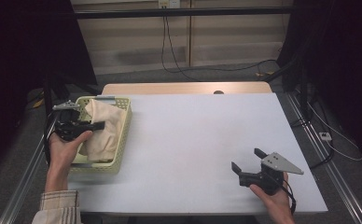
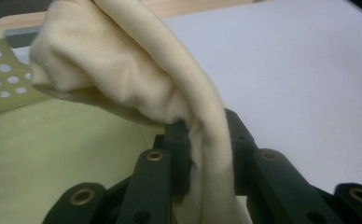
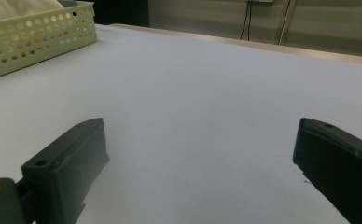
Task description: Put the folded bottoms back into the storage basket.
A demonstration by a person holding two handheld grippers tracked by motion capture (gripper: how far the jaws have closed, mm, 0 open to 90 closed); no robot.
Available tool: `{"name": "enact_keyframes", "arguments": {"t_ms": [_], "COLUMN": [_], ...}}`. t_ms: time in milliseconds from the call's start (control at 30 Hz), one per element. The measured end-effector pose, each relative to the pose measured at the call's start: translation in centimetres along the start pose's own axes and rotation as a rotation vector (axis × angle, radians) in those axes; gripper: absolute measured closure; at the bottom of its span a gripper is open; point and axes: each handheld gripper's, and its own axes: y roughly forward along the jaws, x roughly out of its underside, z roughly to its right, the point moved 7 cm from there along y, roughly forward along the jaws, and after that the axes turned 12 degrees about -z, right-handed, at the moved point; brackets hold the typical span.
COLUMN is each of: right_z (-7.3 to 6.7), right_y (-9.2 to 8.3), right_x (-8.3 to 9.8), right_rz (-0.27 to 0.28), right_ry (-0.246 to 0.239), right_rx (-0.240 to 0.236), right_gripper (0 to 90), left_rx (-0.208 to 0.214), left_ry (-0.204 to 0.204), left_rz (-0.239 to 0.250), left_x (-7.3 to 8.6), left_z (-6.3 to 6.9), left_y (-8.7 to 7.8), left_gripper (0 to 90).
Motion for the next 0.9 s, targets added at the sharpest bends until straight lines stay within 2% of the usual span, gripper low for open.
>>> {"name": "enact_keyframes", "arguments": {"t_ms": [67,133,267,467,733,900], "right_z": [0.0,0.0,0.0,-0.1,-0.1,-0.1], "right_y": [0.0,0.0,0.0,0.1,0.3,0.3], "right_x": [0.0,0.0,0.0,0.0,0.1,0.1], "right_rz": [-0.003,-0.003,-0.003,-0.005,-0.008,-0.009], "right_ry": [-0.004,-0.004,-0.004,-0.004,-0.003,0.001], "right_rx": [0.001,0.0,0.0,-0.001,-0.003,-0.003], "right_gripper": [2.8,2.8,2.8,2.9,3.0,3.0], "left_rx": [-0.027,-0.052,-0.063,-0.116,-0.123,-0.151], "left_ry": [-0.005,0.011,0.006,-0.007,-0.02,-0.024], "left_rz": [-0.019,-0.036,-0.034,-0.036,-0.038,-0.044], "left_x": [0.0,-0.1,-0.3,-0.5,-0.6,-0.4], "left_z": [0.0,-0.1,-0.1,-0.7,-1.5,-2.1], "left_y": [0.6,1.0,1.3,1.8,2.3,2.4], "left_gripper": [76.1,76.1,75.9,75.4,75.1,74.7]}}
